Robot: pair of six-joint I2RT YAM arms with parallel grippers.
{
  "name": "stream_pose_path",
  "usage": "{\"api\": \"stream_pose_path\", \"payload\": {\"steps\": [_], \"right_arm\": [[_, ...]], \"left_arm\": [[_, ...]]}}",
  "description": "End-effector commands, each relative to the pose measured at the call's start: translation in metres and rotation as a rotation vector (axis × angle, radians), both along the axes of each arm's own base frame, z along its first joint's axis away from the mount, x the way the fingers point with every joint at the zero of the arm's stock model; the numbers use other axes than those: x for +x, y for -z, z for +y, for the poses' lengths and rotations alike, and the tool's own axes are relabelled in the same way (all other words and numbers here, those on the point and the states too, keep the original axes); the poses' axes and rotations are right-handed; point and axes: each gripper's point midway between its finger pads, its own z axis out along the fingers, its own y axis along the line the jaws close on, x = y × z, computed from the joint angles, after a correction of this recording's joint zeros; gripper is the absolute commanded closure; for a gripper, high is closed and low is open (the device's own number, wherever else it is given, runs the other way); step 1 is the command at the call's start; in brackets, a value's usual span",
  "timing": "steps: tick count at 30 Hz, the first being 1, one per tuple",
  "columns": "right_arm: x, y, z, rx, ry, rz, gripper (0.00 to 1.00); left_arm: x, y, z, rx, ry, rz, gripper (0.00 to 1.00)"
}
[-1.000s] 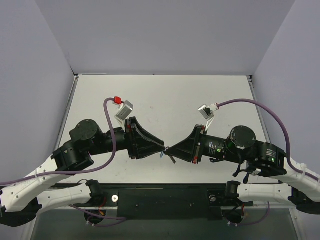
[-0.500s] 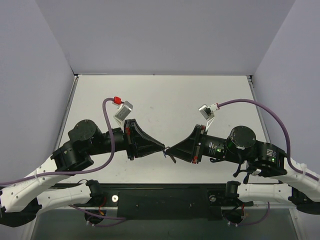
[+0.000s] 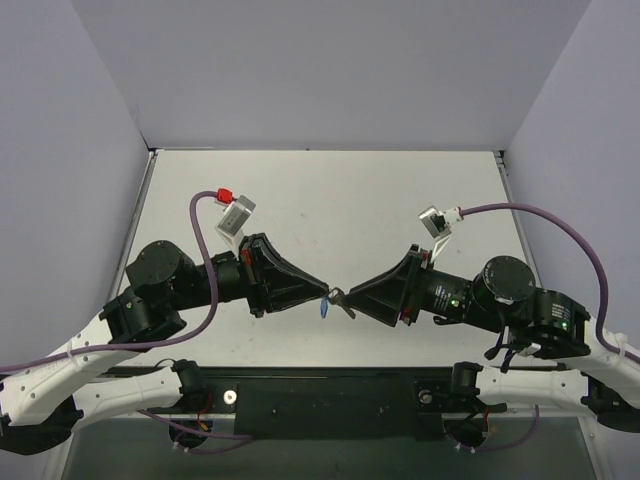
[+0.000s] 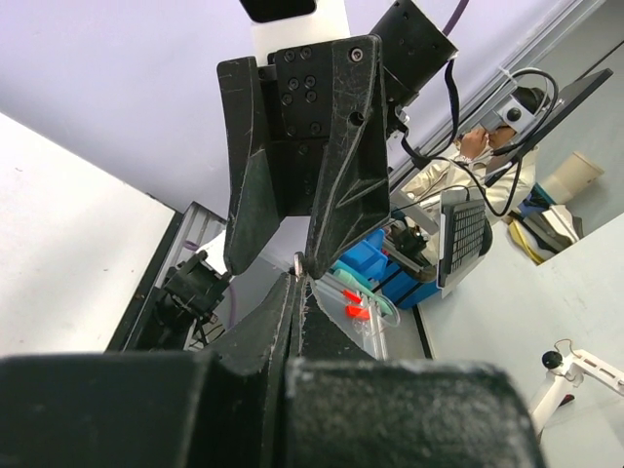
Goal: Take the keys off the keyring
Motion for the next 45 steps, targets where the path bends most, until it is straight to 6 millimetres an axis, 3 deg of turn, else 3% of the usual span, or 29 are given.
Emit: {"api": "stream_pose_path", "payload": {"steps": [1,20,34,45], "right_arm": [[0.000,-0.016,0.008,0.047,-0.016,-0.040,0.61],[0.003,-0.027,0.017,0.085,-0.015,-0.070,0.78],[0.002,-0.043,0.002,0.209,0.007,-0.112,0.77],[0.004,-0.038,0.009,0.194,0.008,-0.100,0.78]], "left_arm": [[-0.001,-0.016,0.000,-0.064,0.007,-0.009,1.00],[0.006,-0.007,-0.007,-0.034,-0.013,0.045,1.00],[0.008,-0.007,-0.007,-0.038,-0.023,0.064,1.00],[0.009,-0.009,-0.008,-0.051,-0.021,0.072,1.00]]}}
